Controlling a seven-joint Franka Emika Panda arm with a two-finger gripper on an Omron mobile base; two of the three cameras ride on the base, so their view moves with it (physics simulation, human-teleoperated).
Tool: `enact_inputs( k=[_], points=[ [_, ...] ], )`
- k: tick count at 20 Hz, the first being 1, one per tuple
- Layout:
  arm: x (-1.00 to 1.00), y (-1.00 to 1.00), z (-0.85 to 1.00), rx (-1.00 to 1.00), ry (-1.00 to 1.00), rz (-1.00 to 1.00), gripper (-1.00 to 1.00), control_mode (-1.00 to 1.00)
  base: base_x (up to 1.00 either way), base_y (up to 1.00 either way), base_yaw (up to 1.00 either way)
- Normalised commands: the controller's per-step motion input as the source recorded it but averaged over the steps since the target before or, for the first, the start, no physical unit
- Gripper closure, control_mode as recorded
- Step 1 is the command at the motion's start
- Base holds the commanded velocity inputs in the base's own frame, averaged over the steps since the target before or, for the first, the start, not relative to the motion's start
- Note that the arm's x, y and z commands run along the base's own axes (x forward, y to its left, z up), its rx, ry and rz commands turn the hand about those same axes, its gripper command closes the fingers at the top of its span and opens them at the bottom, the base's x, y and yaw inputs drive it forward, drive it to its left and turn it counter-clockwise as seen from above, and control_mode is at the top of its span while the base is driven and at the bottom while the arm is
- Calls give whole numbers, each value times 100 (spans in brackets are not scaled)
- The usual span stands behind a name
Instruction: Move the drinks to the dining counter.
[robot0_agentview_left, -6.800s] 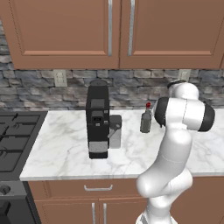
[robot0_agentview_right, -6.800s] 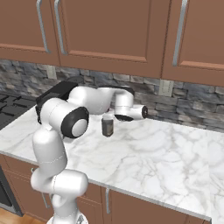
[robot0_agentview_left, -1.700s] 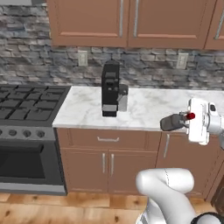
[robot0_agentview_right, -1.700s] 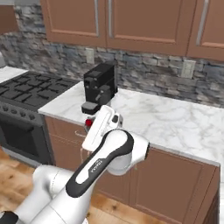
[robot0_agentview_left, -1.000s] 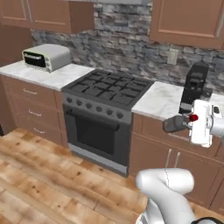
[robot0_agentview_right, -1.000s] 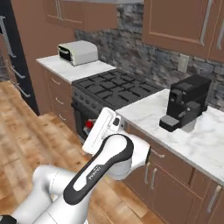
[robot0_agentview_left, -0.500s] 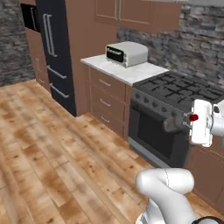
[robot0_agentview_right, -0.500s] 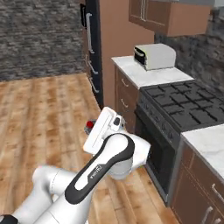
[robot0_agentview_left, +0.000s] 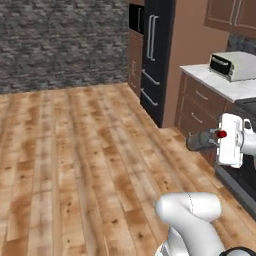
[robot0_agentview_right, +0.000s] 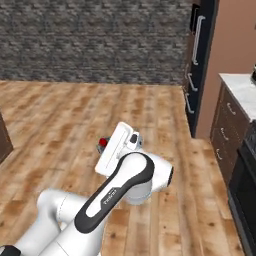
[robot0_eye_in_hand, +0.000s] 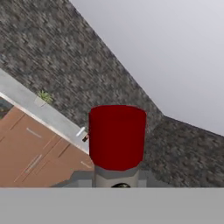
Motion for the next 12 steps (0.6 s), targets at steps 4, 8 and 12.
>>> enact_inputs(
  k=[4, 8, 12],
  points=[
    [0, 0, 0, 0, 0, 0, 100, 100, 2, 62, 65],
    [0, 0, 0, 0, 0, 0, 100, 100, 2, 60, 65],
    [0, 0, 0, 0, 0, 0, 100, 100, 4, 60, 64]
  ],
)
